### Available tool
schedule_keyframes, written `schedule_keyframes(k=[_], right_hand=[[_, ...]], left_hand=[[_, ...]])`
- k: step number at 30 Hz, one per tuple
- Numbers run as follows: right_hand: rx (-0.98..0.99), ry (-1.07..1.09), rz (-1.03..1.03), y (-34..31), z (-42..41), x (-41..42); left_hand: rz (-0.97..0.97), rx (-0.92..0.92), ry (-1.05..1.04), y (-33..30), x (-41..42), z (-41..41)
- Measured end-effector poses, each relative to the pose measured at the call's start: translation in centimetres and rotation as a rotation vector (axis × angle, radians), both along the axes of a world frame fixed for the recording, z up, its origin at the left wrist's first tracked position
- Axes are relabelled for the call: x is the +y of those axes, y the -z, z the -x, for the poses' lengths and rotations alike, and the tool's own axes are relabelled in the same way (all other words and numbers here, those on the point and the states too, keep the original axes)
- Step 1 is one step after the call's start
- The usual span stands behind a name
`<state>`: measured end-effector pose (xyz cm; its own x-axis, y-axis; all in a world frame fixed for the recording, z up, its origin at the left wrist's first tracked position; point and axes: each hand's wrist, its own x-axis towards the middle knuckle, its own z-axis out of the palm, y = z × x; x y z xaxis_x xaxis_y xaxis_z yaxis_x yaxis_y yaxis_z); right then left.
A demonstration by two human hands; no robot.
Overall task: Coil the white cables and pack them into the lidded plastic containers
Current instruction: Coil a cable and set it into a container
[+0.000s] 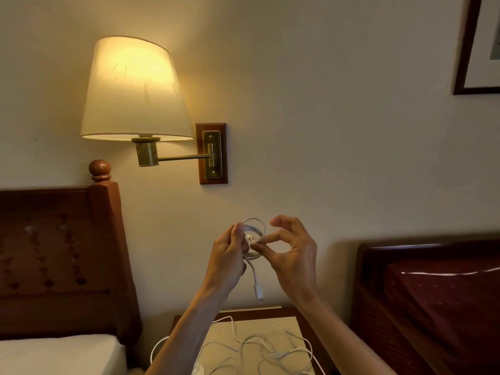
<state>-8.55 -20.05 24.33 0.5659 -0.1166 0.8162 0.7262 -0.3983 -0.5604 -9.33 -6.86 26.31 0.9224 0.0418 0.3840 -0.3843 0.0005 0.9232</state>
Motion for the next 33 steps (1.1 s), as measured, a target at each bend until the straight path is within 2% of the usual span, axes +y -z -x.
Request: schedule_keyframes(k=[3, 9, 13, 17, 23, 28, 30, 33], right_hand=[[-0.01, -0.153, -0.063, -0.2, 0.0, 0.1], [0.107, -0.42, -0.174, -0.9, -0.3, -0.2], [0.21, -0.611, -0.101, -1.0, -0.2, -1.4], [0.259, -0.58, -0.134, -0.9, -0.5, -1.5], [0.44, -0.579, -0.237, 3.8, 0.6, -0.8], [0.491, -0.343, -0.051, 4.2, 2.0, 0.4], [0.492, -0.25, -0.143, 3.9, 2.1, 1.2], [0.498, -0.271, -0.381, 2.7, 1.7, 1.3]], left_hand=[[0.047, 0.013, 0.051, -0.8, -0.3, 0.7], [0.074, 0.012, 0.048, -1.9, -0.1, 1.1], [0.125, 0.029, 0.06, -2.2, 0.6, 1.0], [0.203, 0.04, 0.092, -1.8, 0.5, 1.1], [0.403, 0.095, 0.053, -1.2, 0.5, 0.5], [0.578, 0.171, 0.056, 0.9, -0.8, 0.3], [0.632, 0.198, 0.088, 1.6, -0.9, 0.7], [0.634, 0.178, 0.165, 3.1, -0.3, 1.3]])
